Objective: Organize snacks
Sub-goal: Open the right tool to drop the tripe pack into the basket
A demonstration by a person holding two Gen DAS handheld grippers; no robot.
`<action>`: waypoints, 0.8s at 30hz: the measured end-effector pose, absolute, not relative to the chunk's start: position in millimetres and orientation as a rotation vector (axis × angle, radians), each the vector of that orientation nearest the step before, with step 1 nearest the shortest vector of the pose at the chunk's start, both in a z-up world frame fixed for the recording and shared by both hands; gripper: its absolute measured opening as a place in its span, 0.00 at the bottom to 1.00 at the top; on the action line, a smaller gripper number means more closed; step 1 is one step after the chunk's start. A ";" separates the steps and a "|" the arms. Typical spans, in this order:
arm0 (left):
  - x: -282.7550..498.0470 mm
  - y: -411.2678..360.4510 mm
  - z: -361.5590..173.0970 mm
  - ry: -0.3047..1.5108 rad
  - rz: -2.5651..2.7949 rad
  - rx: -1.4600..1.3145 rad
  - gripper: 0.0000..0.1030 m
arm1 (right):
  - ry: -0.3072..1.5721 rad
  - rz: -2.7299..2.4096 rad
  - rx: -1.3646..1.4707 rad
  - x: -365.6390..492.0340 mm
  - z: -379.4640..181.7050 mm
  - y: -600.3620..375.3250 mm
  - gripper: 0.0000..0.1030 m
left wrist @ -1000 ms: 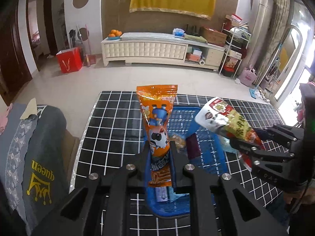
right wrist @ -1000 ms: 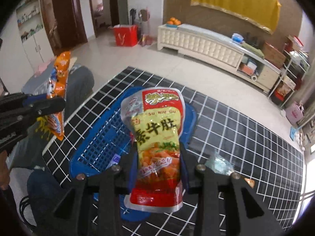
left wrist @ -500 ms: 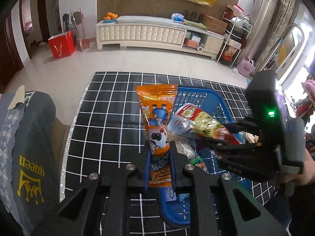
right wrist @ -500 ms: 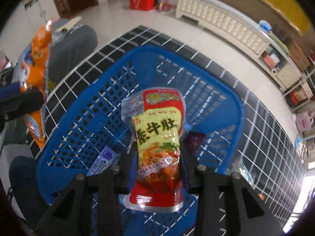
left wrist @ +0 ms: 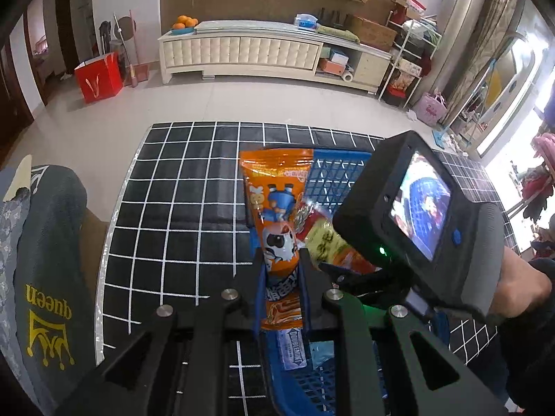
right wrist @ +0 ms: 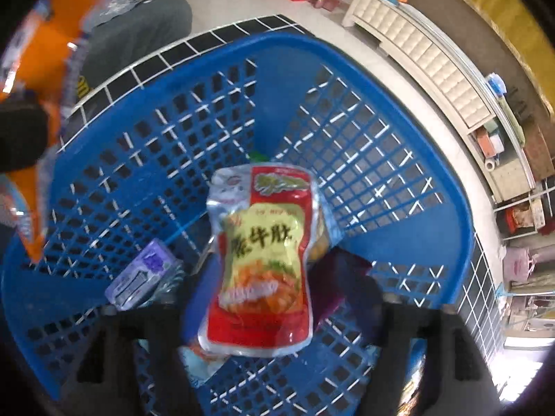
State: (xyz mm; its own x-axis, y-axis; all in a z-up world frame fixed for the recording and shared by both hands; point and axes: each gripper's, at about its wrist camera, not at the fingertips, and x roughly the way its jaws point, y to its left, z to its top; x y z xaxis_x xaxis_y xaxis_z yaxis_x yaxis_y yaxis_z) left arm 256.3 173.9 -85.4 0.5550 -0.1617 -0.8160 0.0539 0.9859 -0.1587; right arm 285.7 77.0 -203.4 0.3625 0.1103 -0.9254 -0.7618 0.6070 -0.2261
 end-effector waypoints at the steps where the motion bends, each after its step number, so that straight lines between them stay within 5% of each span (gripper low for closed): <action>1: 255.4 173.2 -85.9 0.977 -0.130 -0.119 0.14 | 1.044 0.620 -0.728 282.7 -198.3 72.8 0.88; 24: 218.4 130.1 -75.9 0.990 -0.166 -0.060 0.14 | 0.965 0.474 -0.410 247.5 -122.2 -25.4 0.88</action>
State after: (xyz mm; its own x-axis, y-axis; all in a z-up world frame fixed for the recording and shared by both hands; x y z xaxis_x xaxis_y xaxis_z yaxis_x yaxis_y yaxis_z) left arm 218.4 130.1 -75.9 0.5369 -0.1669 -0.8270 0.1127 0.9856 -0.1257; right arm 247.5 -25.4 -122.2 0.4829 0.1986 -0.8529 -0.5530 0.8243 -0.1212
